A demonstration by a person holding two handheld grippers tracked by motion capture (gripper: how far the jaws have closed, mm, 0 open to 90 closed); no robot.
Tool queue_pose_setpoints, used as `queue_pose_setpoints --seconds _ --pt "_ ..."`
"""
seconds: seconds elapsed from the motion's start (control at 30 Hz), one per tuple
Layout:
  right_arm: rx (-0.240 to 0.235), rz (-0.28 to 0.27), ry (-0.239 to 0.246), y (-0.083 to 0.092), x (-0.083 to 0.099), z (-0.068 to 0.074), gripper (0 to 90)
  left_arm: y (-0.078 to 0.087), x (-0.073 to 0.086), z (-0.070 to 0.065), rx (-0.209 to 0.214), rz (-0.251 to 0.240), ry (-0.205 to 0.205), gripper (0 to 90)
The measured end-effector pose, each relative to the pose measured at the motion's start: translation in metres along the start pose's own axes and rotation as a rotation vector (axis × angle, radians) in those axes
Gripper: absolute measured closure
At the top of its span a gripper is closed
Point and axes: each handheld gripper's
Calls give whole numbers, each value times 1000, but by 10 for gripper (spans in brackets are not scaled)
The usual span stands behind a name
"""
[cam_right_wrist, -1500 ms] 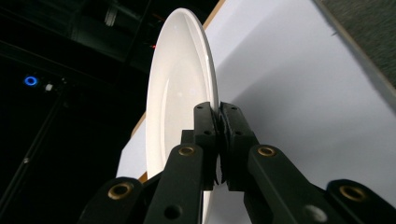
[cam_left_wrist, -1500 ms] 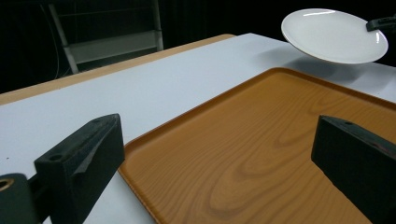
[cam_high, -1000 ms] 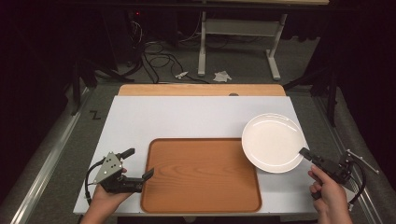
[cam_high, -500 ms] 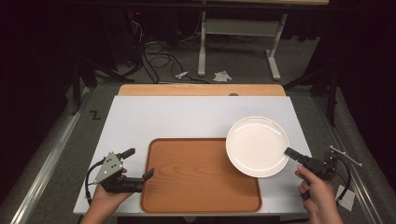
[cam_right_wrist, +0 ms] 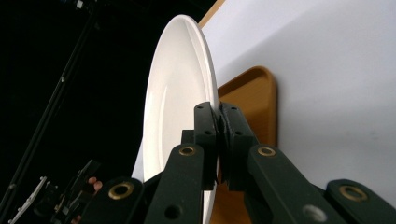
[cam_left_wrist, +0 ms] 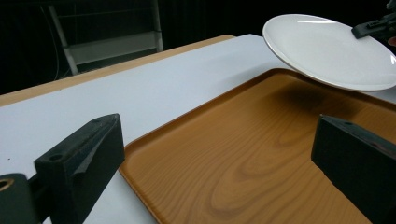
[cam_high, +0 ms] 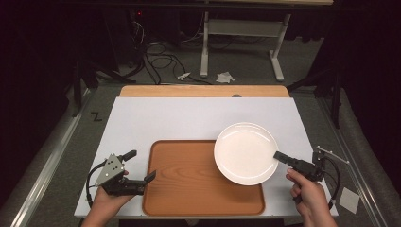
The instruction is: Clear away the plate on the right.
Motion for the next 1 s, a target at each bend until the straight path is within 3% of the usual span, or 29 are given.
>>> queue_pose_setpoints --seconds 0.33,1.0 --pt "-13 50 39 -16 10 16 889 1 0 0 -3 -6 -2 34" --pt "-2 122 89 -36 22 26 889 1 0 0 -3 -3 -7 34"
Point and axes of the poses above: each handheld gripper's, and its own axes: y roughly backward along the jaws, x roughly out of its underside, z roughly to its left, and after that the axes turned 11 degrees about x, right-handed
